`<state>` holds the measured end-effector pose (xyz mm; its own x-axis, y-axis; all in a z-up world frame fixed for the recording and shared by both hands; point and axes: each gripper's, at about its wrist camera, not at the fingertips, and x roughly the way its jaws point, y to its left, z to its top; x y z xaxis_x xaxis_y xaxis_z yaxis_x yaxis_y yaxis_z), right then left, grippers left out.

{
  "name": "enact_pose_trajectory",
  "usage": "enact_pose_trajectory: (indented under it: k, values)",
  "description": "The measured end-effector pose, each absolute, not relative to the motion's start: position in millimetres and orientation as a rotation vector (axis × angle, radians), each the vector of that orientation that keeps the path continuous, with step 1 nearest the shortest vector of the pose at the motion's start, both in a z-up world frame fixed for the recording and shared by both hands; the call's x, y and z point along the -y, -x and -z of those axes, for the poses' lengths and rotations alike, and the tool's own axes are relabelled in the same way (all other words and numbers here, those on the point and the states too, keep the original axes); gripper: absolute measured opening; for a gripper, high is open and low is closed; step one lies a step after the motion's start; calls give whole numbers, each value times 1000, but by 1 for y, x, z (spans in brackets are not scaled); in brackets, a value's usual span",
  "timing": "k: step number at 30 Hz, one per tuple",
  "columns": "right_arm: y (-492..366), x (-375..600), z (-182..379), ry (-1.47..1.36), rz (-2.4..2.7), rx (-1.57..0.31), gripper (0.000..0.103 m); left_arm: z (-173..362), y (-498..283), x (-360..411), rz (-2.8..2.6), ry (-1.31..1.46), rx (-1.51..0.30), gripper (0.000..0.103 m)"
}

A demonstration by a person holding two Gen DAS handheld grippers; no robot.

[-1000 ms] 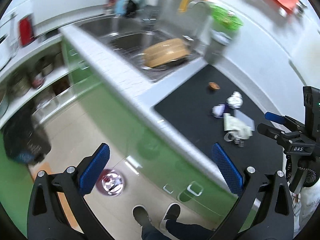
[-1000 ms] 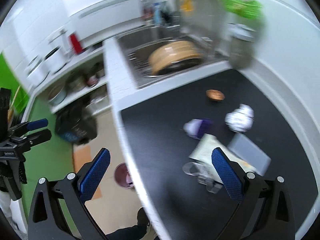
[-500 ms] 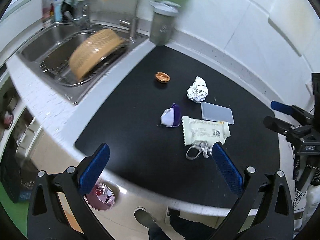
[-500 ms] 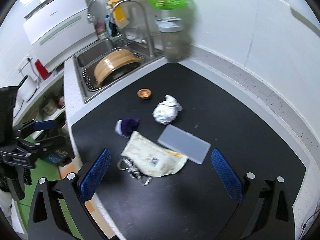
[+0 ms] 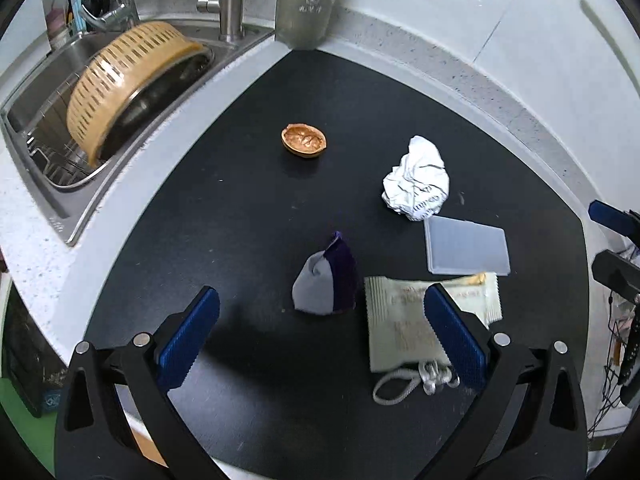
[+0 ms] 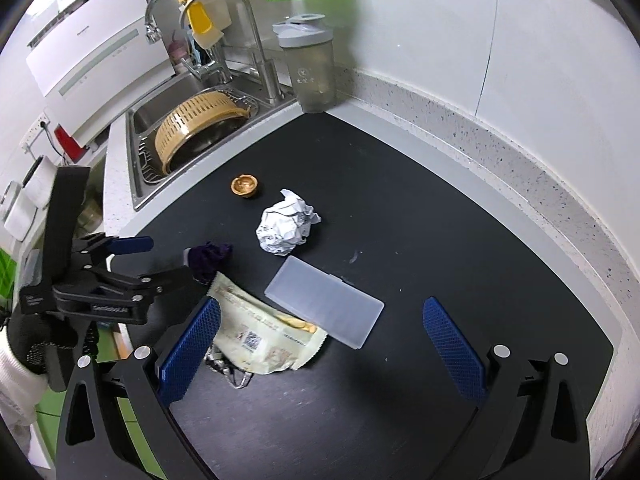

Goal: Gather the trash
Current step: 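Grasp the purple-white glove with the left tool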

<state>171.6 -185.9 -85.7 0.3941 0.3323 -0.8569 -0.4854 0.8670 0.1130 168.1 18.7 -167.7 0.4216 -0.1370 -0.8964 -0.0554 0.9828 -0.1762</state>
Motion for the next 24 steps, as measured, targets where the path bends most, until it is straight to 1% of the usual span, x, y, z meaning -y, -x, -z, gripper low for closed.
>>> enact_pose_trajectory:
  k: [1,2,3,5,6,7,8,9,14,20,24]
  values:
    - [-174,186,87,164,-523,-1048,97,169,-170,-18,53,190,-1138,97]
    - [-176,187,89,164,-524,-1049,97,172,-172,-18,52,189,-1146,87]
    - [-178,187,90,165,-525,-1052,97,175,-175,-17,49,188,-1156,83]
    - [-182,187,92,165,-527,-1055,97,180,-177,-17,51,193,-1171,67]
    - [-184,187,92,164,-529,-1055,97,182,-178,-17,54,192,-1177,63]
    - [-185,187,93,165,-533,-1056,97,183,-179,-16,55,189,-1182,54]
    - [-186,186,93,166,-535,-1057,97,185,-180,-15,54,187,-1186,43]
    - [-187,185,93,165,-538,-1058,97,187,-180,-16,54,189,-1192,40]
    - [-192,179,94,174,-556,-1059,97,183,-178,-16,61,187,-1181,33]
    - [-198,166,94,192,-582,-1053,97,166,-175,-18,51,172,-1145,28]
    - [-204,156,94,211,-597,-1047,97,151,-166,-18,45,155,-1120,26]
